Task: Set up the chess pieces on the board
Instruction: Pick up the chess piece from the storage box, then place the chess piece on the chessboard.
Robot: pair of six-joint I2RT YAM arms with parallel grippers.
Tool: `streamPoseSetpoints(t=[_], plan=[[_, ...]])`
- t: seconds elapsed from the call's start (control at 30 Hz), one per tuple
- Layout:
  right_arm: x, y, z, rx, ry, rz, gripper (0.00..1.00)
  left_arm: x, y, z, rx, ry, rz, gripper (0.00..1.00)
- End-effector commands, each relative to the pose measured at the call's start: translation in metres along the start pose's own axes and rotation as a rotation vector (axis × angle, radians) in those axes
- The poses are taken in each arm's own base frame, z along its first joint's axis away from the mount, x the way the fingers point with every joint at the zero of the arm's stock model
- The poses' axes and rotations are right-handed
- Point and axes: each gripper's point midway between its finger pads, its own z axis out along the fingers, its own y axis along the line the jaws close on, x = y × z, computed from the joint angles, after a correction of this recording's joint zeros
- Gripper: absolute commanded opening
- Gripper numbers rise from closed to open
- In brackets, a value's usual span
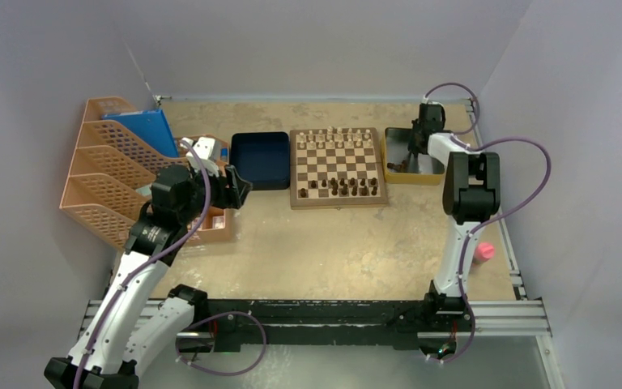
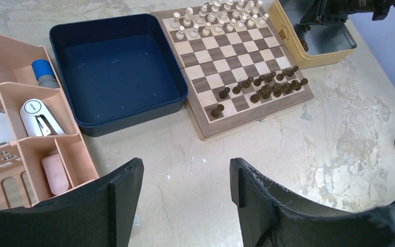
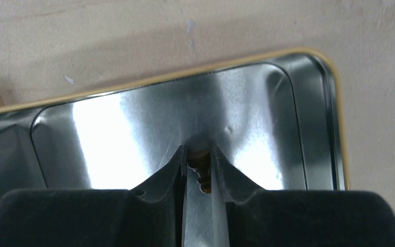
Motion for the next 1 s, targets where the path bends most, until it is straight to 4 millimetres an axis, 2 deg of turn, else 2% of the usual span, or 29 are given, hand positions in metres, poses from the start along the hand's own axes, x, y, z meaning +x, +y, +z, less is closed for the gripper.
streamPoseSetpoints(t=[0.0,0.23,0.33,0.5,0.6,0.7,0.77,0.83,0.97], plan=[[-0.044,0.004,-0.042,-0.026,-0.071,0.124,0.10,-0.017,-0.005,0.001,0.013,-0.061,0.005,0.62],[-0.077,0.035,-0.104,-0.224,-0.145,0.271,0.12,-0.050,-0.027,0.001,0.082,-0.098,-0.131,0.62],[-0.089,0.054,-0.134,-0.348,-0.171,0.318,0.12,-0.065,-0.043,-0.002,0.163,-0.146,-0.194,0.62],[-0.097,0.104,-0.197,-0.649,-0.206,0.420,0.12,-0.085,-0.066,0.004,0.297,-0.207,-0.294,0.60],[-0.088,0.147,-0.237,-0.847,-0.188,0.478,0.13,-0.090,-0.066,0.021,0.316,-0.234,-0.329,0.58],[-0.084,0.183,-0.283,-1.049,-0.197,0.574,0.12,-0.085,-0.051,0.049,0.268,-0.254,-0.345,0.54],[-0.074,0.202,-0.306,-1.155,-0.156,0.666,0.12,-0.080,-0.044,0.068,0.248,-0.245,-0.352,0.53],[-0.074,0.213,-0.322,-1.215,-0.134,0.756,0.14,-0.076,-0.044,0.083,0.253,-0.218,-0.367,0.50],[-0.066,0.224,-0.335,-1.304,-0.052,0.902,0.14,-0.077,-0.058,0.103,0.287,-0.217,-0.319,0.48]])
